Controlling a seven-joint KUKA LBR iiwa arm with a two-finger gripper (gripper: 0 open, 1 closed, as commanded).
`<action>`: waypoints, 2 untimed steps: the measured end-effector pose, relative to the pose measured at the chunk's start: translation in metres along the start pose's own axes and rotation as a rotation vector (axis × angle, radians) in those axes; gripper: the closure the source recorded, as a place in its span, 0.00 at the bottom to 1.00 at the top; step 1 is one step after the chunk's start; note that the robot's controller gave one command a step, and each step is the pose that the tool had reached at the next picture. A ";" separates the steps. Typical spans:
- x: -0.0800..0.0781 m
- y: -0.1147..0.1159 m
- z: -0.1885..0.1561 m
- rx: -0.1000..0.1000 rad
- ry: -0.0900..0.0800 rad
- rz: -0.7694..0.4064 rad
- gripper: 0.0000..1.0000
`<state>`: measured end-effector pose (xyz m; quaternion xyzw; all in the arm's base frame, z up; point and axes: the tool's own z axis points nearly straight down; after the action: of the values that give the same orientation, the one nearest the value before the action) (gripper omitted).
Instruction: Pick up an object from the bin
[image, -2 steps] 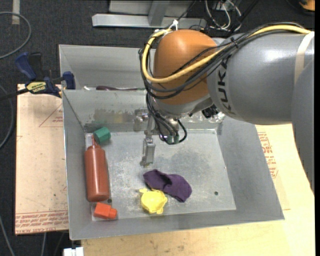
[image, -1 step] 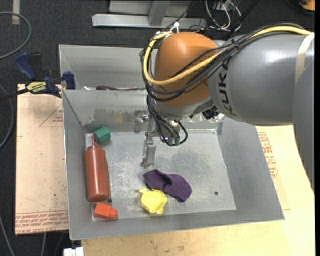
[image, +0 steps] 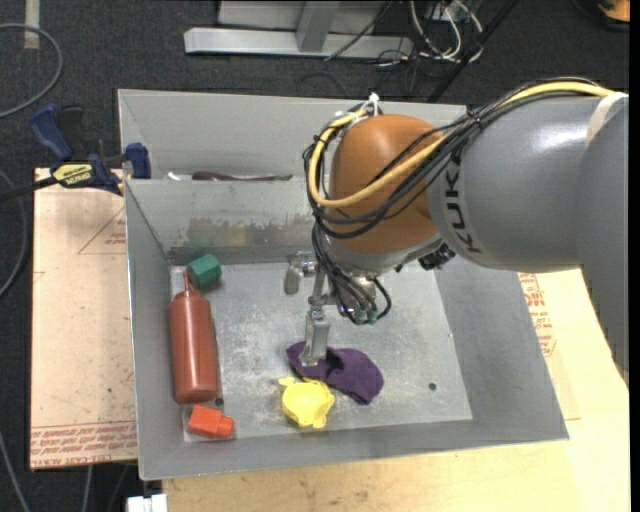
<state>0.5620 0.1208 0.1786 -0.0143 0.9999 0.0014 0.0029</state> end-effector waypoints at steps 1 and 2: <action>0.010 -0.033 0.055 0.002 0.007 0.075 0.00; 0.025 -0.038 0.105 -0.001 -0.002 -0.298 1.00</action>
Offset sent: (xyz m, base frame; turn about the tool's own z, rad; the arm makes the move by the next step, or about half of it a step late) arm -0.0241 -0.0388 -0.1053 -0.3013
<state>0.5385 0.0825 0.0736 -0.1627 0.9867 0.0017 0.0039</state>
